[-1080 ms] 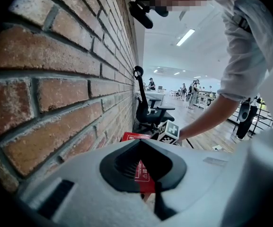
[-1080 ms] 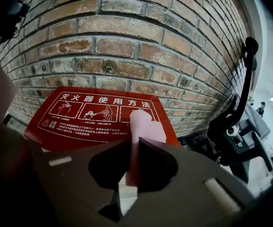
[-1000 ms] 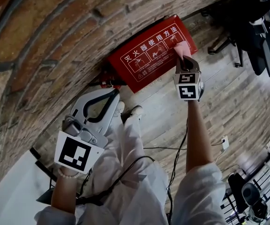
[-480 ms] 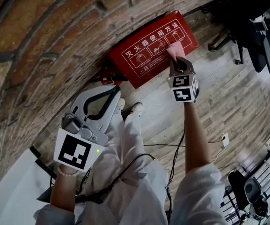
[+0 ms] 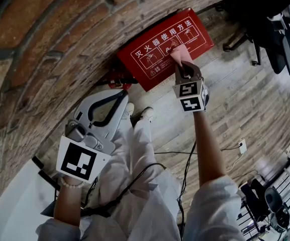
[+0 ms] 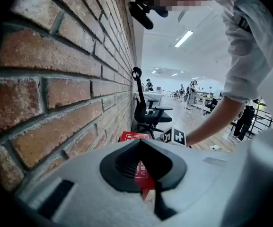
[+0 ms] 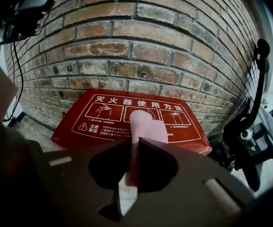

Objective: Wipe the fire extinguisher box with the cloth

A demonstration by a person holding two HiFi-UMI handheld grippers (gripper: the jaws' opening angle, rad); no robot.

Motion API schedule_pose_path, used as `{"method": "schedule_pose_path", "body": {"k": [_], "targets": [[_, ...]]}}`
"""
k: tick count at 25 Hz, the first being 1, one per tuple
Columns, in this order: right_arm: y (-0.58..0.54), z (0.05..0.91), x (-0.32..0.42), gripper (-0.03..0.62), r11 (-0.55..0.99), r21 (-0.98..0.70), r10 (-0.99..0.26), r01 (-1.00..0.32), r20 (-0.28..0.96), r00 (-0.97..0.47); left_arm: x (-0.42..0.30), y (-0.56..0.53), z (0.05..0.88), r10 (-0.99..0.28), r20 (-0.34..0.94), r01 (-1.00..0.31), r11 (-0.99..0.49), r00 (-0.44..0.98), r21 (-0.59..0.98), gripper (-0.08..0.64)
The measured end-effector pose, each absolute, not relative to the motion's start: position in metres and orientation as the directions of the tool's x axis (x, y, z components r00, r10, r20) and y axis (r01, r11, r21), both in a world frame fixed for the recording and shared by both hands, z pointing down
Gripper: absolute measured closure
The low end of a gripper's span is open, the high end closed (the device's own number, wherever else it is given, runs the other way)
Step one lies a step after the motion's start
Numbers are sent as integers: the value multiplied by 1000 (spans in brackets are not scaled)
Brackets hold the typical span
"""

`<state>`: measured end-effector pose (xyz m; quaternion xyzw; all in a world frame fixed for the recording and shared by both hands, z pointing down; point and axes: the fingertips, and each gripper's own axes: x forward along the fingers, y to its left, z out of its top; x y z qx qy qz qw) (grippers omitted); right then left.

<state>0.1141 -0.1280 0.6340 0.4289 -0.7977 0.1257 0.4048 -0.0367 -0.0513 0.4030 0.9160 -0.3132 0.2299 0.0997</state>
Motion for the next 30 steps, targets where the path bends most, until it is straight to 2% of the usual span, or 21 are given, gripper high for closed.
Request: {"method": "schedule_pose_path", "body": {"k": [30], "targets": [[-57, 633, 10, 565, 742, 29, -468, -670, 738, -487, -50, -42, 405, -517, 480, -605, -795, 709, 38, 561]]}}
